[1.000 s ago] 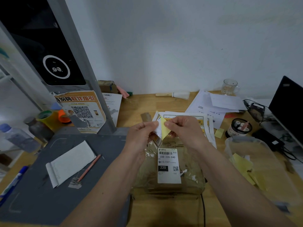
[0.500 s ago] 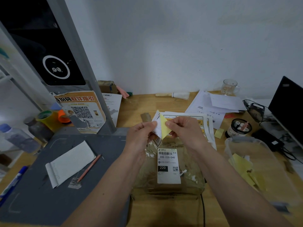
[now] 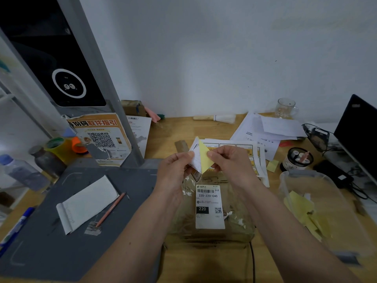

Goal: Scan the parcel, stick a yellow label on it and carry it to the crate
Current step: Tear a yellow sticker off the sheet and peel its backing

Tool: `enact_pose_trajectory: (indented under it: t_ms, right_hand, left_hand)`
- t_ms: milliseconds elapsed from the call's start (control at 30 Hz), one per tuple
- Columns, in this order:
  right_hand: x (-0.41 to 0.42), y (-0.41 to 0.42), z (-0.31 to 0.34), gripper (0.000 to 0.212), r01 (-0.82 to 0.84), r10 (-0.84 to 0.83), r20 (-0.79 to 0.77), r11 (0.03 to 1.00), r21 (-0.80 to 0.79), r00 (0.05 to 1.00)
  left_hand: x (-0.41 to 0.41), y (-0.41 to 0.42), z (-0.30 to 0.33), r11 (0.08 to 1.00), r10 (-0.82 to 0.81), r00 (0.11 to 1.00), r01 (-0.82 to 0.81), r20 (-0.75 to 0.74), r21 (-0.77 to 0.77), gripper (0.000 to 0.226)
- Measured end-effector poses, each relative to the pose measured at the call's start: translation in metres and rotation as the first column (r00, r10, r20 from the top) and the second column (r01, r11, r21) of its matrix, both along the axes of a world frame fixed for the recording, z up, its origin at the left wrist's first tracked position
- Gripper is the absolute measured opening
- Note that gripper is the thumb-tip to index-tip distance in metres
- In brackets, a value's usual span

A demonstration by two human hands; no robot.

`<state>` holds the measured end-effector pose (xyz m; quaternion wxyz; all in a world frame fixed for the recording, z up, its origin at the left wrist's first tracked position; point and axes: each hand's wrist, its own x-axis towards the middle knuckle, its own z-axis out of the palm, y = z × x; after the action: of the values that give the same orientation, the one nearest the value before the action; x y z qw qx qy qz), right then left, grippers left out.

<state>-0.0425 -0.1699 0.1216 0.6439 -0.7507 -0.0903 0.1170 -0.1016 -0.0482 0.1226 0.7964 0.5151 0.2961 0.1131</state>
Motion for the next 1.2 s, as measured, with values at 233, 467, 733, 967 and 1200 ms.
enact_pose_trajectory:
  t_ms: [233,467,733,967,1200]
  right_hand:
    - [-0.0001,-0.0003,0.0003,0.02,0.01,-0.01,0.004,1.0,-0.014,1.0]
    - [0.0014,-0.0008,-0.0009,0.018,0.019,-0.019,0.0,1.0,0.002,1.0]
    - [0.001,-0.0006,-0.0002,0.017,0.028,-0.028,0.006,1.0,0.0,1.0]
    - [0.0023,-0.0015,-0.0011,0.017,0.025,-0.025,-0.002,1.0,0.015,1.0]
    - [0.0024,-0.0021,0.002,0.021,0.033,-0.034,0.02,0.999,0.005,0.999]
  left_hand:
    - [-0.0006,-0.0007,0.0022,1.0,0.006,1.0,-0.006,0.008,-0.025,0.004]
    - [0.0004,-0.0002,0.0012,1.0,0.012,1.0,-0.012,0.012,-0.008,0.006]
    - [0.0012,-0.0001,0.0001,1.0,0.019,1.0,-0.019,0.006,0.001,0.007]
    - [-0.0002,0.0004,0.0022,1.0,0.029,1.0,-0.029,0.004,-0.006,0.003]
    - [0.0003,0.0012,0.0025,1.0,0.029,1.0,-0.029,0.009,0.001,0.005]
